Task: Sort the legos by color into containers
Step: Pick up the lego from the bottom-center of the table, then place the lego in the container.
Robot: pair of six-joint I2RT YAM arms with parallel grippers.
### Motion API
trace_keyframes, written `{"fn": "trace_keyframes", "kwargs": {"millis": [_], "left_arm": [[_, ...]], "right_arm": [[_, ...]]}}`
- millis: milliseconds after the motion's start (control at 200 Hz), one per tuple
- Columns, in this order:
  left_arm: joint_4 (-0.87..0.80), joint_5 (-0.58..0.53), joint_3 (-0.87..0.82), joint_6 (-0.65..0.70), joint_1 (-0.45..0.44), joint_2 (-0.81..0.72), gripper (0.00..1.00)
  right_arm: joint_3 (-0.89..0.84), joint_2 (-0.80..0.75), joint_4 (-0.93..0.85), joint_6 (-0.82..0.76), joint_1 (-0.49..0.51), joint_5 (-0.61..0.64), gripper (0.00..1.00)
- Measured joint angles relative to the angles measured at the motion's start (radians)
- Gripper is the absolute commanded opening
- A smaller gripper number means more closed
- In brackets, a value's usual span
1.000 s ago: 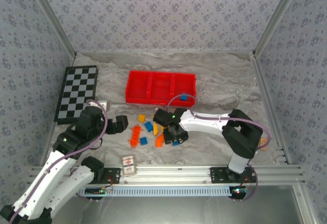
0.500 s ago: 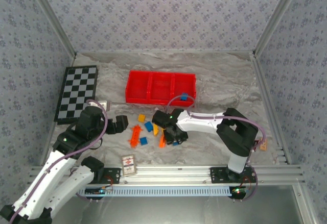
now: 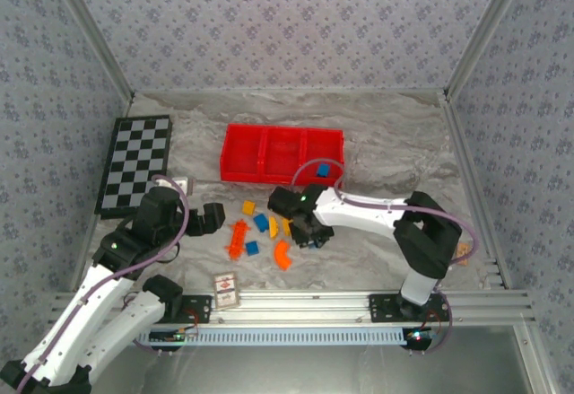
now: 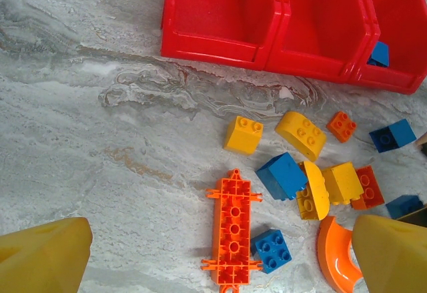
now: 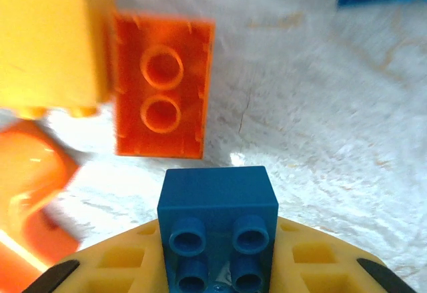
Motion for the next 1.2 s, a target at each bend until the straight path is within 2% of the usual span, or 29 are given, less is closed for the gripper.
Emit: {"fn": "trace_keyframes", "kwargs": {"millis": [125, 290, 420, 580, 725, 870, 1199], "left_arm": [[0.0, 0.0, 0.0, 0.0, 0.0, 0.0, 1.0], [0.0, 0.0, 0.0, 0.0, 0.0, 0.0, 1.0], [0.0, 0.0, 0.0, 0.0, -0.003, -0.007, 1.0], [0.0, 0.0, -0.002, 0.0, -0.011, -0.022, 1.0], [0.0, 0.0, -0.003, 0.0, -0.017, -0.024, 1.0], [0.0, -0.004, -0.003, 0.0, -0.029, -0.029, 1.0], [0.0, -0.011, -0.003, -0.001, -0.038, -0.032, 1.0]], "right_arm": [[0.105, -0.046, -0.023, -0.064, -0.077, 0.027, 0.29], [0.271, -0.042, -0.029, -0.192, -0.248, 0.042, 0.29], [0.442, 0.04, -0.023, -0.283, -0.363, 0.04, 0.28], [0.623, 0.201, -0.015, -0.367, -0.451, 0.011, 0.29], [0.747, 0.363, -0.018, -0.407, -0.511, -0.034, 0.28], [0.802, 0.482, -0.019, -0.421, -0.549, -0.075, 0.29], [0.803, 0.531, -0.021, -0.428, -0.557, -0.117, 0.39]]}}
